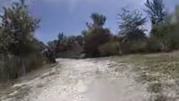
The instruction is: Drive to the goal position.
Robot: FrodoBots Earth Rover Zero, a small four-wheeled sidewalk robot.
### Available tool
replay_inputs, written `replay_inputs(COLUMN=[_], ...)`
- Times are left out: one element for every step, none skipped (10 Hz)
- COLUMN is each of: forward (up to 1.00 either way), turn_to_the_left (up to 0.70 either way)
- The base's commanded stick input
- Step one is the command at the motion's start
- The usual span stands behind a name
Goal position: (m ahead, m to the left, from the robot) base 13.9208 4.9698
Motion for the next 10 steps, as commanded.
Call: replay_inputs(forward=[0.7, 0.7, 0.7, 0.7, 0.7, 0.7, 0.7, 0.7, 0.7, 0.7], turn_to_the_left=[0.0, 0.0, 0.0, 0.0, 0.0, 0.0, 0.0, 0.0, 0.0, 0.0])
